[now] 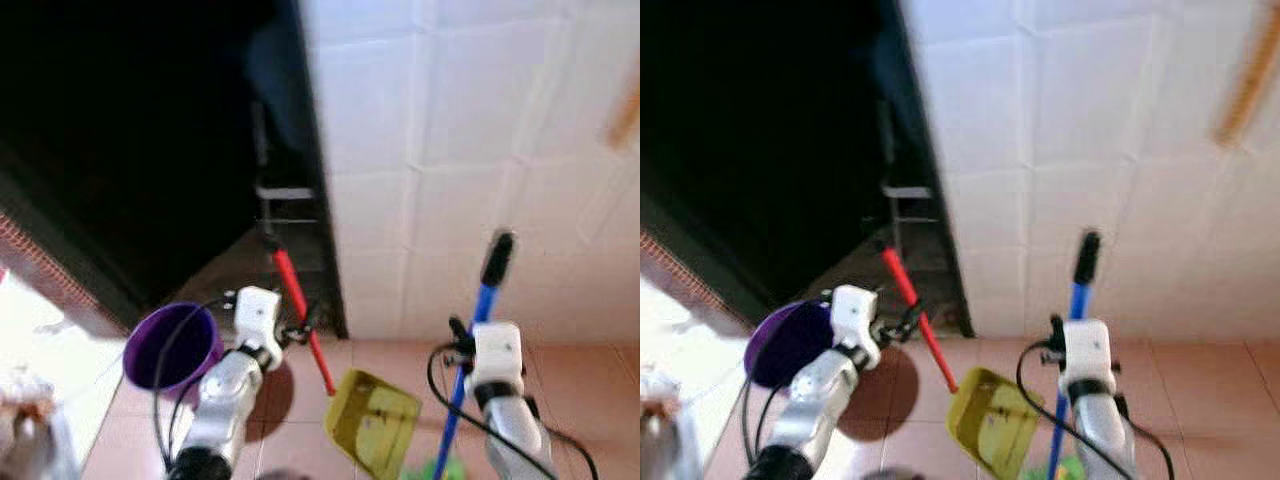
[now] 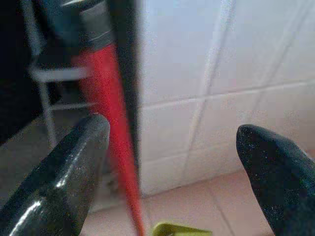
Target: Sweep floor
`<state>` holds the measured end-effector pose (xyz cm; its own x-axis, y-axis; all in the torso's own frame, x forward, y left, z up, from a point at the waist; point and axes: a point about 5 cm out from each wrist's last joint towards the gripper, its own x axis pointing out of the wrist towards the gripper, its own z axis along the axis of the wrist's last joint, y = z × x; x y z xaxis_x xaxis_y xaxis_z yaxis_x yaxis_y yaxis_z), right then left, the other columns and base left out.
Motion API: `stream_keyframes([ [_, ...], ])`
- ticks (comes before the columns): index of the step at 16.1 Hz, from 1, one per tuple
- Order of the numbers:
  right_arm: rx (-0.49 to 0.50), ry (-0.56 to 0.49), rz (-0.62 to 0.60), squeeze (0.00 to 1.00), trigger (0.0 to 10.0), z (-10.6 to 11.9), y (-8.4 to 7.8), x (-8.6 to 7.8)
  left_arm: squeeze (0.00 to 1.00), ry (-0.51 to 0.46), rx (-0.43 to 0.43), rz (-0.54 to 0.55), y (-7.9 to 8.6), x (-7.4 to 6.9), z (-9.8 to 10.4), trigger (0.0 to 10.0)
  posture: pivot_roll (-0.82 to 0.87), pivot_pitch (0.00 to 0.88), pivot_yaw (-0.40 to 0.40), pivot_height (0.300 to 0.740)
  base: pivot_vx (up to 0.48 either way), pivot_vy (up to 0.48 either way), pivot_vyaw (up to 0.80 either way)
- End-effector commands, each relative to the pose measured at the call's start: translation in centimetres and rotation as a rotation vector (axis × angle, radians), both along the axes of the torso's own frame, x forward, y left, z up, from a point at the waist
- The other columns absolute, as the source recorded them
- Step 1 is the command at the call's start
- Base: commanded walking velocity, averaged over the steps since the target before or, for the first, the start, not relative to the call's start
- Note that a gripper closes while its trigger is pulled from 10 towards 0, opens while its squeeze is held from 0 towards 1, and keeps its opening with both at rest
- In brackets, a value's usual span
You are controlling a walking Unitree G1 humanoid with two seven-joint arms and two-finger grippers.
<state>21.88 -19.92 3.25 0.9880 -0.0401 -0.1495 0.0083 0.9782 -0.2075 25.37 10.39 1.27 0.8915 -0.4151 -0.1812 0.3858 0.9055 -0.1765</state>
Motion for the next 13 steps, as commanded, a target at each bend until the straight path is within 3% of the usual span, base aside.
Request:
stream_keyframes([
  [1, -0.084, -0.018, 0.013, 0.00, 10.0, 0.6, -0.7, -0.1, 0.00, 0.023, 0.017, 0.018, 0.4, -0.1, -0.3, 10.0, -0.12, 0.019, 0.101, 0.740, 0.000, 0.000, 0.00],
  [5, -0.075, -0.009, 0.020, 0.00, 10.0, 0.6, -0.7, -0.2, 0.00, 0.030, 0.030, 0.031, 0.4, -0.2, -0.6, 10.0, -0.12, 0.026, 0.095, 0.740, 0.000, 0.000, 0.00],
  [9, -0.066, 0.007, 0.027, 0.00, 10.0, 0.8, -1.0, -1.7, 0.00, 0.037, 0.012, 0.048, -0.1, 0.0, -0.6, 10.0, -0.15, 0.060, 0.102, 0.740, 0.000, 0.000, 0.00],
  [13, -0.056, 0.021, -0.016, 0.00, 10.0, 1.4, -1.7, -3.9, 0.00, 0.058, 0.011, 0.075, -0.4, 1.4, -0.3, 10.0, -0.20, 0.113, 0.130, 0.740, 0.000, 0.000, 0.00],
])
